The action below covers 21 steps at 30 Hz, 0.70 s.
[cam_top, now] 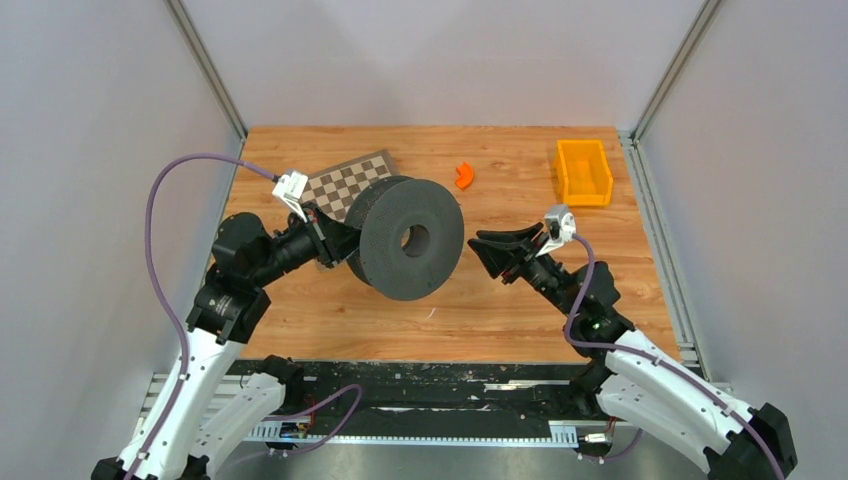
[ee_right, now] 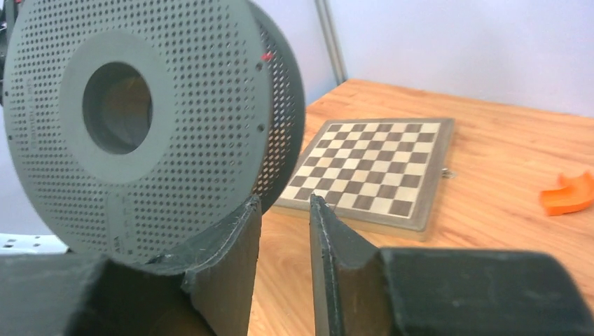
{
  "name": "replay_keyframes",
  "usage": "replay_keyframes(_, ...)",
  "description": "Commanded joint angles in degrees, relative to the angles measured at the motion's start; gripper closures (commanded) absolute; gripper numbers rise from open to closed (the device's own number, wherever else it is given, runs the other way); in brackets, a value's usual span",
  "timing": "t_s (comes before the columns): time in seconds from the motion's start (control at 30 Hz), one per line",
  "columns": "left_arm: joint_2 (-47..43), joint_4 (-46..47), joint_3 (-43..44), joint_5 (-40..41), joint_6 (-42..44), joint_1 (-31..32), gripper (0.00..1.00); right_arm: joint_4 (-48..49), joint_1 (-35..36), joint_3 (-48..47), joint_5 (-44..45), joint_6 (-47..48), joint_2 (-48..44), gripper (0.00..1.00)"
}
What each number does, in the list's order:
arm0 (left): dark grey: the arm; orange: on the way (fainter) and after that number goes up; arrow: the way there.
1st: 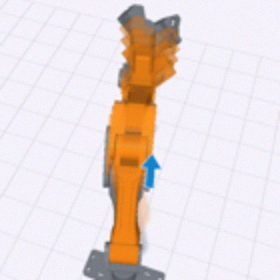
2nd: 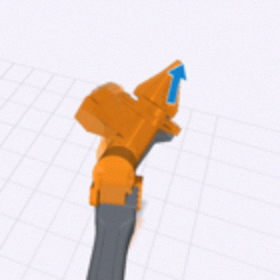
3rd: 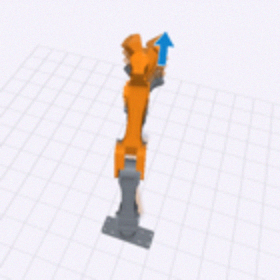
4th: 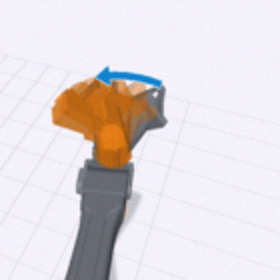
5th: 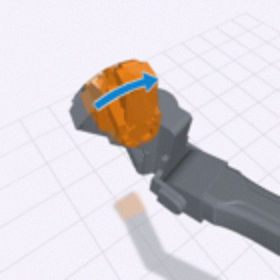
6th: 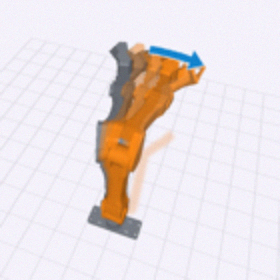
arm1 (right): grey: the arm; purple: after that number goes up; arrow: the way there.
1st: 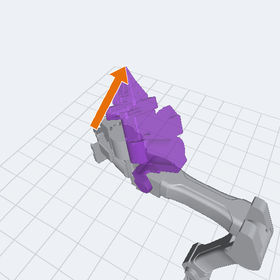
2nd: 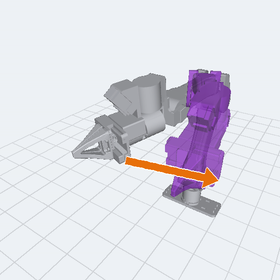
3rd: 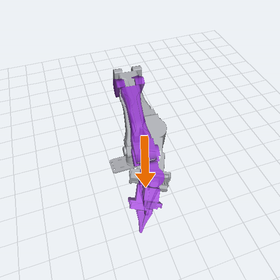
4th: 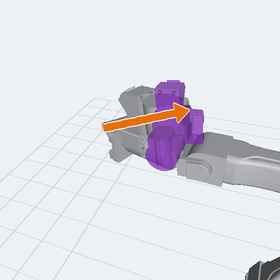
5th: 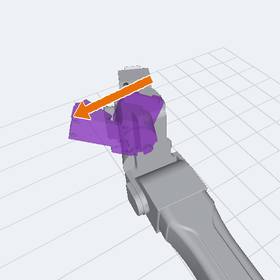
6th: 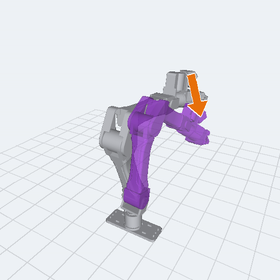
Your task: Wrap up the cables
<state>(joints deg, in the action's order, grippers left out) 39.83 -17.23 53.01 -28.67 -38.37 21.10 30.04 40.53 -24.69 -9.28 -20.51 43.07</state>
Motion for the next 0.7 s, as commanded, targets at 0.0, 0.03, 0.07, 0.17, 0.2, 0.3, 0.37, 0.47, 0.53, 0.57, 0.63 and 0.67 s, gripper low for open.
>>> replay_keyframes(0.0,-0.16,3.92,2.57,-7.15,-0.91,-1.99,1.0,-1.05,-3.05,-2.05,0.03,6.24,-1.61,0.68)
replay_keyframes(0.03,0.14,3.9,2.76,-8.27,-1.18,-2.32,1.0,0.2,-4.35,-2.33,-2.5,8.81,-1.42,0.68)
replay_keyframes(0.07,0.37,3.73,2.91,-10.3,-1.99,-3.11,1.0,1.96,-5.8,-2.29,-5.21,11.34,-1.15,0.67)
replay_keyframes(0.17,1.59,3.84,3.88,-14.29,-4.58,-4.71,1.0,6.28,-11.59,-2.66,-18.33,16.56,1.7,0.61)
replay_keyframes(0.2,1.79,5.12,3.95,-16.42,-6.62,-5.34,1.0,7.02,-13.71,-3.41,-22.86,16.77,3.21,0.6)
replay_keyframes(0.3,2.62,10.54,2.75,-21.24,-12.32,-6.26,1.0,13.05,-19.4,-4.91,-35.12,12.28,7.13,0.58)
replay_keyframes(0.37,3.21,15.16,1.6,-24.35,-16.36,-6.54,1.0,19.23,-20.59,-5.29,-41.57,8.22,8.75,0.58)
replay_keyframes(0.47,4.4,15.63,1.46,-26.43,-17.03,-6.71,1.0,23.58,-20.44,-6.57,-45.2,5.17,10.2,0.59)
replay_keyframes(0.53,4.67,15.41,1.5,-26.51,-16.75,-6.85,1.0,23.77,-20.44,-7.1,-45.25,4.94,10.09,0.59)
replay_keyframes(0.57,4.79,15.49,1.49,-26.56,-16.85,-6.86,1.0,23.99,-20.42,-7.21,-45.19,4.9,9.69,0.59)
replay_keyframes(0.63,5.11,15.62,1.36,-26.75,-17.05,-6.89,1.0,24.2,-20.47,-7.26,-44.39,4.74,8.35,0.58)
replay_keyframes(0.67,5.24,15.71,1.21,-26.78,-17.02,-6.92,1.0,24.21,-20.47,-7.3,-44.09,4.76,7.56,0.57)
